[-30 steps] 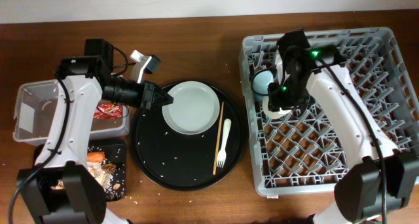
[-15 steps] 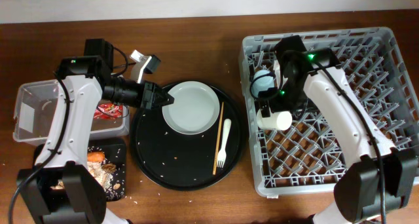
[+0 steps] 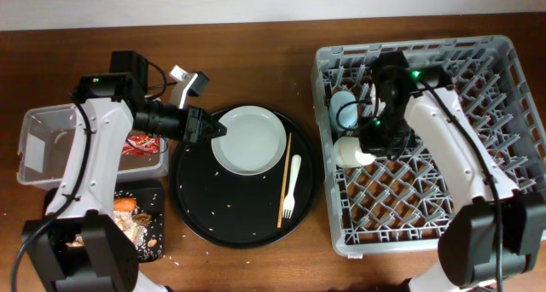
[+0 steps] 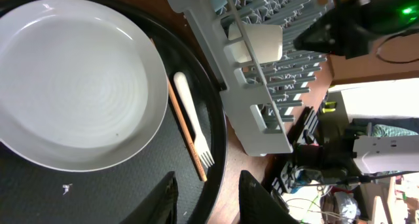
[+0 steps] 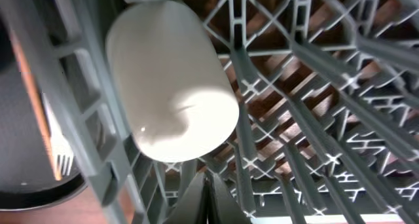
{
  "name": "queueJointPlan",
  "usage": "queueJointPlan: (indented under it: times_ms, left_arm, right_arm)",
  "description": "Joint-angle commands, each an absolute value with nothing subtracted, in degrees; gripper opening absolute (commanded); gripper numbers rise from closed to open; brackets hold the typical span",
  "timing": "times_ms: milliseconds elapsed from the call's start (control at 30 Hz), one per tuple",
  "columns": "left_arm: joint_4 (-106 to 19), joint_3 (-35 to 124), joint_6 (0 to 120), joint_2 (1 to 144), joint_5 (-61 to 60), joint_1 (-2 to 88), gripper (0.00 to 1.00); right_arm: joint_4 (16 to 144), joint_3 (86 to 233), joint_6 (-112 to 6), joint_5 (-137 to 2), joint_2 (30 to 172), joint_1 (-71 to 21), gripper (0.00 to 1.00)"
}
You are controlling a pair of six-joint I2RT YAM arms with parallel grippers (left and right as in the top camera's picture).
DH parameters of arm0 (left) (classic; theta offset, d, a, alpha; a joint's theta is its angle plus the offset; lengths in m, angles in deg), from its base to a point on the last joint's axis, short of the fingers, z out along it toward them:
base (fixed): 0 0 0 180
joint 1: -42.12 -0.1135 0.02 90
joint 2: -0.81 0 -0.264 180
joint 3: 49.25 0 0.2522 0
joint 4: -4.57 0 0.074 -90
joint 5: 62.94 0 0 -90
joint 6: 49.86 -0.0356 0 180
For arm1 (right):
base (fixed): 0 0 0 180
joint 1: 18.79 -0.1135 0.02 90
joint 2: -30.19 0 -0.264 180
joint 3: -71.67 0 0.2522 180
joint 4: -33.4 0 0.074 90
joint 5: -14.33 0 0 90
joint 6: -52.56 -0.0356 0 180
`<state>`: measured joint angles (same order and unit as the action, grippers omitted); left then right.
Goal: Sort waste into correct bins and load items into the dishwasher rack
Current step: 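Carry the cream cup into the rack and lower it, then release the cream cup and move the right gripper back toward the tray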
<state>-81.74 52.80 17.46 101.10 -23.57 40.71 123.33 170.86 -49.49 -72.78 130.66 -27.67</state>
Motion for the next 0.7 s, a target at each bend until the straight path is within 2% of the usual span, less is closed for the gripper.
queueJointPlan:
  times_ms: [0, 67, 167, 300, 433, 600, 667]
  left_arm:
    - [-81.7, 52.6, 17.8, 101.4, -23.9, 40.8, 0.30]
    - [-81.7, 52.6, 17.8, 101.4, -23.9, 40.8, 0.30]
    - [-81.7, 52.6, 17.8, 101.4, -23.9, 40.8, 0.30]
    - [-82.1, 52.6, 17.8, 101.4, -23.9, 40.8, 0.30]
    - [-82.3, 52.6, 17.8, 101.4, -23.9, 40.8, 0.30]
    - [-82.1, 52.6, 20.7, 101.4, -18.1, 40.9, 0.30]
    - [-80.3, 52.6, 25.4, 101.4, -11.3, 41.0, 0.30]
  right_arm:
    - [118.7, 166.7, -49.8, -67.7, 130.9, -27.8, 0.09]
    - [115.1, 165.8, -46.3, -63.4, 130.9, -27.8, 0.09]
    - [112.7, 166.2, -38.7, -53.0, 130.9, -27.8, 0.19]
    - [113.9, 169.8, -36.7, -53.3, 130.8, -27.7, 0.47]
    - [119.2, 175.4, -36.1, -53.5, 130.4, -27.7, 0.61]
    - [126.3, 180.9, -36.9, -57.5, 129.8, -27.7, 0.70]
    - [128.3, 180.9, -36.8, -57.5, 129.8, -27.7, 0.74]
